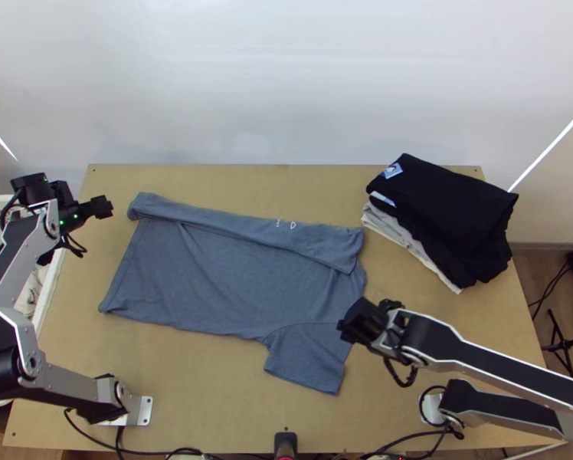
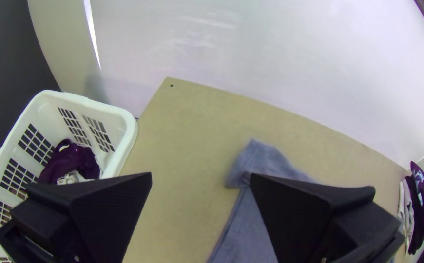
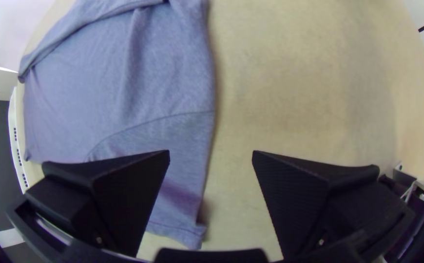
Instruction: Fold the t-shirt
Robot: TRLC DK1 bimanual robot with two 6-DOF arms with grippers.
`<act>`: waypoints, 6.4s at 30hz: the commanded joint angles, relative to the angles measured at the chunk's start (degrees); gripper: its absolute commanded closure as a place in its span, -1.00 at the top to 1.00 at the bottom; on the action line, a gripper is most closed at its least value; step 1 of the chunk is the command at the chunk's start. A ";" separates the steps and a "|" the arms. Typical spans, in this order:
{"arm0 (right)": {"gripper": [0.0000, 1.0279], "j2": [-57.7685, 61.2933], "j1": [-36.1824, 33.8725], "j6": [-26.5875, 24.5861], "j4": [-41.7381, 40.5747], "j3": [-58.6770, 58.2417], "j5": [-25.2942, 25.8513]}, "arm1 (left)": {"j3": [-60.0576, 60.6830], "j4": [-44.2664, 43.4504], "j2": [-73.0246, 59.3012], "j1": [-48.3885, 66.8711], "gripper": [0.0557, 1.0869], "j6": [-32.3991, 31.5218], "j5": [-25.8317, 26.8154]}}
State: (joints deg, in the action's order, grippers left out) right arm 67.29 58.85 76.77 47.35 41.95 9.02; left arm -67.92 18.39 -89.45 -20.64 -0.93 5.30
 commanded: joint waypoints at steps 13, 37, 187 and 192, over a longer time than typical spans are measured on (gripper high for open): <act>-0.14 13.66 5.93 2.07 -5.52 0.94 -1.90 | 3.85 0.42 4.64 0.96 0.90 -1.71 -0.20; -0.94 17.18 7.07 1.98 -3.32 2.69 8.56 | 4.73 17.29 9.29 -5.72 0.81 24.48 1.73; -0.94 43.37 -21.94 -5.23 -2.35 41.63 27.11 | -18.83 10.44 -20.33 2.63 -0.93 26.77 13.86; -0.94 43.54 -21.76 -3.82 -2.09 41.45 27.72 | -17.25 9.29 -20.59 2.19 -0.93 26.77 13.86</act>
State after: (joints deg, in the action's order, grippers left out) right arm 110.52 36.80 71.33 44.97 83.53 35.70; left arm -86.61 28.58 -109.58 -17.87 25.71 19.27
